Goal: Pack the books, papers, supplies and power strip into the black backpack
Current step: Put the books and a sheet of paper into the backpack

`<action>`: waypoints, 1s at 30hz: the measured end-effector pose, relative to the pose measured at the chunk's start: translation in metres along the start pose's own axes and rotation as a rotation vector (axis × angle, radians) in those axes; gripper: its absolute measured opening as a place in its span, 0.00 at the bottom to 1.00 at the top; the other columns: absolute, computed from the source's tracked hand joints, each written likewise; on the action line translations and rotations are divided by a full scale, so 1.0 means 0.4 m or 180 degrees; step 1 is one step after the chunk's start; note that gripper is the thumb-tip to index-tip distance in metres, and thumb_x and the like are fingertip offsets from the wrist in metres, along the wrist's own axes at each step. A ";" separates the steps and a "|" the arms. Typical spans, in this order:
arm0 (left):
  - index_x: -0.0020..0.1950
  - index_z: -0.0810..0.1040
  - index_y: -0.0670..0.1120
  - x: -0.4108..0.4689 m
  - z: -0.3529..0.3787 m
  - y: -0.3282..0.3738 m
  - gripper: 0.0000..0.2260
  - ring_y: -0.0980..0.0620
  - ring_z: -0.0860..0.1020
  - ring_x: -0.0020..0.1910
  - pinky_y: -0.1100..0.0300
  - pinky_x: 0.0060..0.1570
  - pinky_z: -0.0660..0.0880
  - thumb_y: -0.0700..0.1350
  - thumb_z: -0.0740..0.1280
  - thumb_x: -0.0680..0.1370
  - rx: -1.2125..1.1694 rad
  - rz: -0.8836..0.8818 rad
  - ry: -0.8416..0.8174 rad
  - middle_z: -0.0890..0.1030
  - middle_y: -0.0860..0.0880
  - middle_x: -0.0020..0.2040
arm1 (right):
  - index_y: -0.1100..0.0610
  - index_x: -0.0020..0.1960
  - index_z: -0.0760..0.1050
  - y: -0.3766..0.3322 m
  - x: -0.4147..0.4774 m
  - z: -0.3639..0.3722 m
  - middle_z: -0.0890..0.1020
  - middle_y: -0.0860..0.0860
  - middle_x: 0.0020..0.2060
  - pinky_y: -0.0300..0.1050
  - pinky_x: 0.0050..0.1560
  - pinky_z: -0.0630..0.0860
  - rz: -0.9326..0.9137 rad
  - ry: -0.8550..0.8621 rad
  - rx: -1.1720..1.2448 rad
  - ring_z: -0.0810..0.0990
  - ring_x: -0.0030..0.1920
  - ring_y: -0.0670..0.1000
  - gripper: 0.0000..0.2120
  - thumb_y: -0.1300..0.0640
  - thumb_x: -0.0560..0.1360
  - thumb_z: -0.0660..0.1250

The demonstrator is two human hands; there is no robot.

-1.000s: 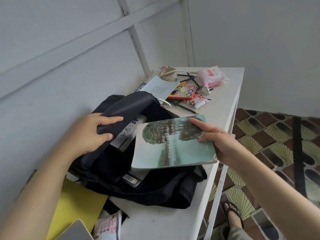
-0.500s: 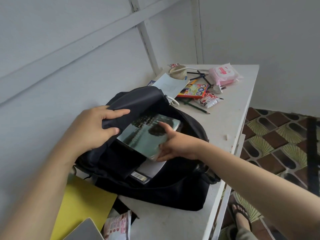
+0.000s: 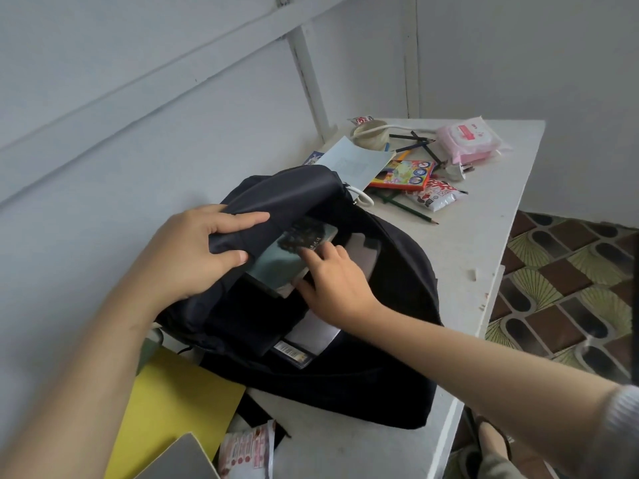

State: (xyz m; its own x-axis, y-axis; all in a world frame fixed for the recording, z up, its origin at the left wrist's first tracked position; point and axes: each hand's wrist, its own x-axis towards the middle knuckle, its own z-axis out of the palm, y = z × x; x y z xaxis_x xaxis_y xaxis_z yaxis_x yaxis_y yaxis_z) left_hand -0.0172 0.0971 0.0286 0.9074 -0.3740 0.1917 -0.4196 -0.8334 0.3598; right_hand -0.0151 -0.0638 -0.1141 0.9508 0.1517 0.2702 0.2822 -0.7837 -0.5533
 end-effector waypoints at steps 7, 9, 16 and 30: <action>0.54 0.75 0.69 -0.001 0.014 -0.008 0.28 0.76 0.71 0.49 0.85 0.47 0.60 0.36 0.73 0.71 -0.0078 0.0031 0.0061 0.76 0.66 0.53 | 0.50 0.78 0.43 0.018 -0.073 0.033 0.37 0.62 0.75 0.57 0.69 0.30 -0.0357 -0.0754 -0.0713 0.31 0.72 0.65 0.38 0.36 0.76 0.54; 0.54 0.75 0.70 0.000 0.012 -0.009 0.28 0.73 0.72 0.51 0.84 0.48 0.61 0.35 0.73 0.70 -0.0087 0.0026 0.0061 0.76 0.66 0.54 | 0.48 0.77 0.40 0.024 -0.060 0.040 0.35 0.61 0.74 0.56 0.68 0.28 -0.0382 -0.0914 -0.0732 0.27 0.70 0.62 0.37 0.32 0.74 0.43; 0.52 0.69 0.77 -0.008 0.001 -0.002 0.35 0.63 0.75 0.55 0.76 0.51 0.64 0.35 0.72 0.71 -0.0082 -0.0003 0.0007 0.75 0.68 0.55 | 0.45 0.77 0.41 0.019 0.007 0.065 0.39 0.59 0.76 0.56 0.67 0.27 -0.0427 -0.0932 -0.0805 0.33 0.73 0.64 0.39 0.30 0.70 0.32; 0.54 0.76 0.70 -0.017 0.014 -0.013 0.29 0.75 0.72 0.52 0.84 0.49 0.62 0.33 0.71 0.71 -0.0344 -0.0018 -0.0032 0.75 0.67 0.56 | 0.46 0.77 0.46 0.017 0.016 0.017 0.43 0.57 0.77 0.59 0.71 0.32 -0.0368 -0.1206 -0.0558 0.38 0.75 0.62 0.29 0.39 0.80 0.45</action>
State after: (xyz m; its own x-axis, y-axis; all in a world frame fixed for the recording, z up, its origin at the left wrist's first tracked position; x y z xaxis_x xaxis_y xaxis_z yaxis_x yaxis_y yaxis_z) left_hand -0.0211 0.1016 0.0204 0.9097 -0.3740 0.1805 -0.4143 -0.7870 0.4572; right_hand -0.0061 -0.0640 -0.1212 0.9032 0.4292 -0.0039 0.3948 -0.8341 -0.3853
